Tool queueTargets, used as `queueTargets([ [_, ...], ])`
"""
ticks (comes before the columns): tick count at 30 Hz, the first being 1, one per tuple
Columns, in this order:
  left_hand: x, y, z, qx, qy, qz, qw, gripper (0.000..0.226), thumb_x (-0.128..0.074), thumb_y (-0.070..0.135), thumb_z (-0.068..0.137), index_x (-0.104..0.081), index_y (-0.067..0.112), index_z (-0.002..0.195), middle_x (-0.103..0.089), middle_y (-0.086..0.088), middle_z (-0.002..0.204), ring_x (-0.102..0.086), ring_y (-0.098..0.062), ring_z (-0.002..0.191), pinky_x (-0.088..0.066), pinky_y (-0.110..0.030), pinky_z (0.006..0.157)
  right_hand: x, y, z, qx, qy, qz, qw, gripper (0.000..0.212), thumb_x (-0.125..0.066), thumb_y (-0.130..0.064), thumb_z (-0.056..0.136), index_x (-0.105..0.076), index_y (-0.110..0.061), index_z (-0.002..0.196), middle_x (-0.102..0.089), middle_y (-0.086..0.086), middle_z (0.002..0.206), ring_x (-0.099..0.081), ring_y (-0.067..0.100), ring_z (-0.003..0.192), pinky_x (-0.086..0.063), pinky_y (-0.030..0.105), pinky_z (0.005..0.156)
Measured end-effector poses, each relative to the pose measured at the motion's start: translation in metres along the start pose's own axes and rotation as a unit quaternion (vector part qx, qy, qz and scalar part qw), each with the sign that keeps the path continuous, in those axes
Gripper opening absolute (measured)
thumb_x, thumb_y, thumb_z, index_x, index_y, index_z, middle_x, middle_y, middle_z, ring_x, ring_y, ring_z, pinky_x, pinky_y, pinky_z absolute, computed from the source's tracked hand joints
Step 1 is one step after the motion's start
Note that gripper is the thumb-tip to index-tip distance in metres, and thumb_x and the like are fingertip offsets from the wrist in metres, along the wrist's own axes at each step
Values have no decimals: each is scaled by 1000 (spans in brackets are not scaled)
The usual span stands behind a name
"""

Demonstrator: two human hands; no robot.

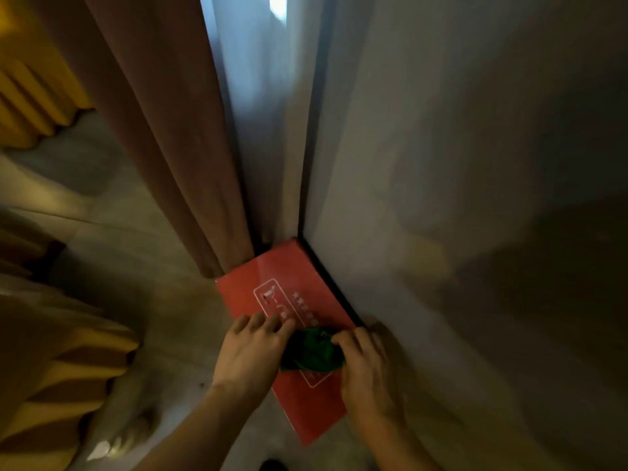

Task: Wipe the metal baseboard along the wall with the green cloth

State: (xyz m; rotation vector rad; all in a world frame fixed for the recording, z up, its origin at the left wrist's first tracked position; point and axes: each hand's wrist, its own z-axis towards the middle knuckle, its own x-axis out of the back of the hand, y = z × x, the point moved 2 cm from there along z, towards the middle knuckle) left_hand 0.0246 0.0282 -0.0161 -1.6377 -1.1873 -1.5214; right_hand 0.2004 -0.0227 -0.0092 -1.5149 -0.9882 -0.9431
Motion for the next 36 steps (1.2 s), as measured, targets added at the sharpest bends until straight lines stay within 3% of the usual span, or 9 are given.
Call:
queueTargets([
  [3, -42, 1, 7, 11, -2, -19, 1000, 48, -58, 32, 94, -44, 32, 140, -54, 2, 141, -52, -25, 126, -39, -41, 104, -37, 18, 1, -7, -19, -34, 999, 50, -74, 5, 63, -70, -18, 106, -64, 7, 115, -60, 32, 107, -57, 46, 78],
  [5, -68, 1, 7, 23, -9, -43, 999, 67, -59, 37, 92, -28, 31, 151, -38, 0, 156, -34, -26, 142, -26, -41, 117, -56, 31, 0, -8, -36, -54, 998, 58, -80, -4, 57, -70, -20, 111, -62, 9, 130, -58, 35, 119, -55, 50, 87],
  [7, -88, 3, 2, 22, -18, -64, 998, 98, -63, 49, 85, 0, 29, 158, -7, -3, 167, -3, -27, 153, -6, -45, 124, -72, 41, -6, 14, -49, -71, 996, 66, -79, -25, 60, -64, -23, 124, -51, 10, 146, -47, 34, 134, -44, 54, 101],
  [9, -96, 9, -3, 9, -4, -87, 996, 115, -65, 64, 75, 7, 26, 158, 1, -7, 167, 9, -28, 153, -3, -51, 123, -84, 50, -14, 37, -30, -51, 998, 75, -67, -45, 72, -48, -26, 143, -33, 7, 159, -30, 30, 145, -25, 50, 113],
  [12, -96, 23, -10, -13, 28, -124, 992, 110, -60, 57, 69, -8, 23, 159, -8, -11, 167, 0, -33, 153, -7, -56, 120, -92, 53, -18, 57, 3, -16, 998, 84, -56, -60, 82, -27, -29, 154, -19, 5, 164, -16, 27, 150, -14, 46, 119],
  [16, -106, 28, -19, -37, 19, -116, 992, 91, -53, 49, 80, -16, 19, 158, -11, -9, 167, -3, -32, 153, -9, -55, 120, -100, 47, -14, 114, 1, 3, 993, 69, -41, -53, 94, -21, -30, 156, -12, 5, 166, -11, 29, 151, -20, 53, 117],
  [22, -121, 21, -15, -29, -24, -84, 996, 90, -49, 59, 90, -6, 20, 159, -3, -9, 167, 3, -30, 153, -9, -53, 121, -108, 45, -6, 100, -35, -45, 993, 56, -19, -49, 103, -12, -33, 156, -12, 6, 165, -7, 28, 152, -21, 55, 115],
  [31, -119, 22, -12, -11, -37, -64, 997, 90, -43, 63, 93, 9, 27, 157, 8, -3, 167, 15, -25, 152, -9, -53, 124, -103, 45, -2, 84, -76, -84, 990, 68, -31, -48, 98, 6, -39, 155, -3, 4, 166, 4, 27, 152, -15, 54, 120],
  [36, -95, 22, -26, 14, -17, -64, 998, 91, -45, 65, 90, 3, 28, 158, 5, -4, 166, 13, -27, 152, -3, -50, 122, -81, 47, -12, 57, -56, -87, 993, 73, -40, -54, 95, -5, -38, 156, -10, 8, 165, -4, 29, 152, -14, 52, 121],
])
